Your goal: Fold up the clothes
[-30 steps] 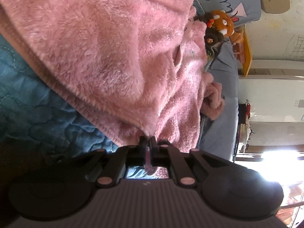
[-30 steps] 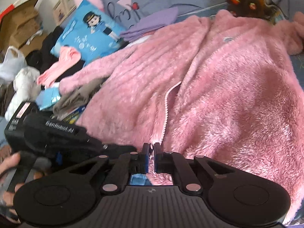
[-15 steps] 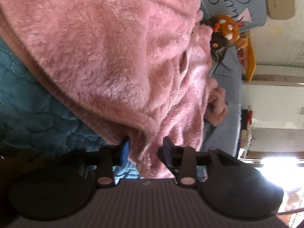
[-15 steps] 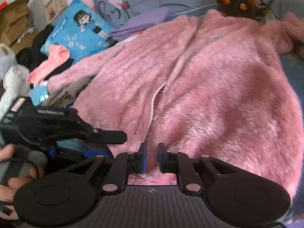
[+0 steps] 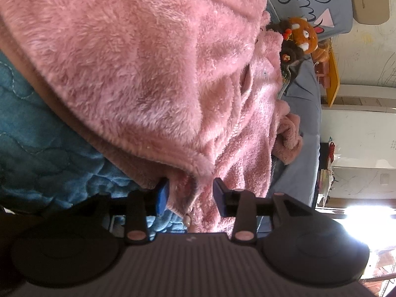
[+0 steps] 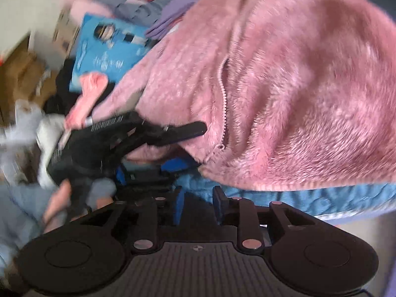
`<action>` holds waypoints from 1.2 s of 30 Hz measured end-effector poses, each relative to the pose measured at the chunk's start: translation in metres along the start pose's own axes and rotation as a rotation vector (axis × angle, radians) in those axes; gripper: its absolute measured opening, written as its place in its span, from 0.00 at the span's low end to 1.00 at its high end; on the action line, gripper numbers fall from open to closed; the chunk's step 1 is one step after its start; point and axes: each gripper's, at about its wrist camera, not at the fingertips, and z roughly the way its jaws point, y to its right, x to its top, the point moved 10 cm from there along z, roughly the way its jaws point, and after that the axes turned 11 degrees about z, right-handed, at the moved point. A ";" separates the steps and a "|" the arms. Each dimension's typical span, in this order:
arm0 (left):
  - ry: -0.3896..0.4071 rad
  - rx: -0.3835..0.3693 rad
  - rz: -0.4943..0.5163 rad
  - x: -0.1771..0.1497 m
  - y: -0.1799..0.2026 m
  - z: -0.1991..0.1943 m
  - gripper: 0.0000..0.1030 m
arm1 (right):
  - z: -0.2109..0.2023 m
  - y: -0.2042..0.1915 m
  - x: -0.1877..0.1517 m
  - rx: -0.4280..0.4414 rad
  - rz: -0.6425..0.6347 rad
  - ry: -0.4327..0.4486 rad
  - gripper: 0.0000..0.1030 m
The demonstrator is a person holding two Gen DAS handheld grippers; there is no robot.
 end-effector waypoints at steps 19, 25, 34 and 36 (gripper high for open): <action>0.016 -0.119 -0.044 0.002 0.009 -0.006 0.11 | -0.007 0.012 0.021 0.078 0.199 0.154 0.08; -0.005 -0.112 -0.036 -0.001 0.010 -0.001 0.20 | -0.010 0.025 0.018 0.146 0.343 0.166 0.08; -0.006 -0.045 -0.014 -0.005 0.010 0.011 0.21 | -0.013 0.035 0.014 0.169 0.425 0.178 0.15; 0.021 -0.032 -0.021 -0.004 0.007 0.007 0.07 | -0.015 0.038 0.014 0.169 0.437 0.186 0.22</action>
